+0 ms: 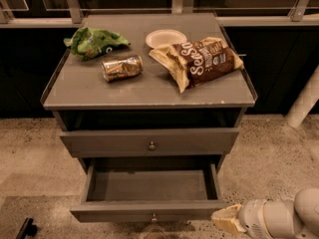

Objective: Close middle drawer

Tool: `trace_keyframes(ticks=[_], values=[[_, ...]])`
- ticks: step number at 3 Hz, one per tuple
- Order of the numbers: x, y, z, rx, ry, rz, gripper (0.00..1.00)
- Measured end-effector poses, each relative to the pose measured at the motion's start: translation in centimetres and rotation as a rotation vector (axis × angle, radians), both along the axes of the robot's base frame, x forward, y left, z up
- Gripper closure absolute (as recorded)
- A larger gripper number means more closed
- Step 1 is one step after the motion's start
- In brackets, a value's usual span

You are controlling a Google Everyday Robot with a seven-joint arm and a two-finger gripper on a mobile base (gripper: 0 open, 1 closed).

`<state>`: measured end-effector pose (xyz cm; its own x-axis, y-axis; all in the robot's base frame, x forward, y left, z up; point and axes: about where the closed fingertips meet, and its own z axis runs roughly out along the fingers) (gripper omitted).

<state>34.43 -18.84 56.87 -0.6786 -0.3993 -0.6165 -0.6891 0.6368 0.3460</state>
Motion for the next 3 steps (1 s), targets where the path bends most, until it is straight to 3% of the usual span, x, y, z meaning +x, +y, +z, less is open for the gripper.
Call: trace_keyframes(ticks=[1,2,3], values=[[0.9,-0.1,-6.3,0.07,0.053,-0.061,1.0],[1.4,0.4,-11.3,0.123,0.121,-0.092,1.0],[2.6,1.0,-15.3,0.134,0.184,-0.092,1.0]])
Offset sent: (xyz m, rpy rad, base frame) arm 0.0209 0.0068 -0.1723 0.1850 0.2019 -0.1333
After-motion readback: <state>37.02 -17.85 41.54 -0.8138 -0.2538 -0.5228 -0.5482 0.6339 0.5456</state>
